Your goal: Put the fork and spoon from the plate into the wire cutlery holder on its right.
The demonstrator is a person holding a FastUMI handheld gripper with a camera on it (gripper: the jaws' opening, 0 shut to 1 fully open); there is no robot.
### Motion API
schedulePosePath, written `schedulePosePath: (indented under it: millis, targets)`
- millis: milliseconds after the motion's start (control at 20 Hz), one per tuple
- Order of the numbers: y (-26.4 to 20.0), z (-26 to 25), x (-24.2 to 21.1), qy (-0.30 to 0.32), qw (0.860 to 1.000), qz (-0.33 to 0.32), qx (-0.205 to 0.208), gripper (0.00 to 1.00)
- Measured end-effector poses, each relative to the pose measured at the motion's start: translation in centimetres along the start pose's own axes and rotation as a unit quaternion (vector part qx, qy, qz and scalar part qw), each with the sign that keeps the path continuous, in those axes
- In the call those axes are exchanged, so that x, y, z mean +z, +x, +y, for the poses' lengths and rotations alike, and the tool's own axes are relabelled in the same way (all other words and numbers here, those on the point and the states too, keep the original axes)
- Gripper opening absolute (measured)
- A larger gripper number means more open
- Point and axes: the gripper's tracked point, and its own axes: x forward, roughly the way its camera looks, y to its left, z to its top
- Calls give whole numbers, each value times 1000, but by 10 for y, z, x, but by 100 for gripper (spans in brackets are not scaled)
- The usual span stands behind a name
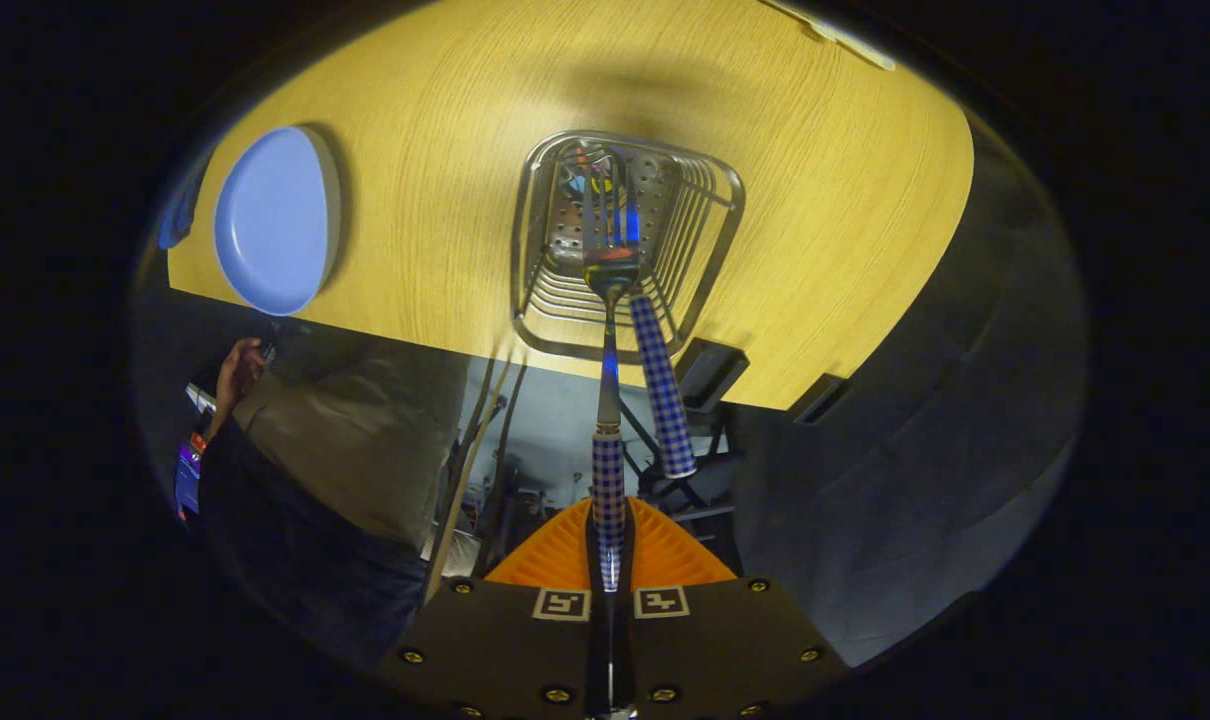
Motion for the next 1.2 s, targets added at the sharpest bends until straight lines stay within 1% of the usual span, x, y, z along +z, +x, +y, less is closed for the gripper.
schedulePosePath:
  millis: [50, 100, 250, 350, 500, 600, 700, 750, 950, 1000, 1050, 1150, 1200]
  targets:
    - [-3, -4, 5, 1, 1000, 10, -12, 2]
    - [-3, -5, 7, 3, 1000, 22, -16, 2]
    - [-3, -4, 11, -8, 998, 53, -15, 2]
    - [-6, -6, 11, -12, 997, 71, -26, 2]
    - [-11, -5, 25, -14, 997, 75, -30, 2]
    - [-17, -6, 28, -18, 995, 89, -39, 2]
    - [-24, -6, 29, -24, 993, 106, -39, 2]
    - [-27, -6, 31, -25, 993, 109, -41, 5]
    - [-42, -5, 51, -28, 994, 96, -43, 5]
    - [-43, -4, 51, -29, 994, 98, -45, 8]
    - [-46, -4, 52, -34, 994, 93, -47, 9]
    - [-46, 1, 51, -37, 996, 79, -31, 12]
    - [-49, 4, 52, -37, 997, 69, -26, 33]
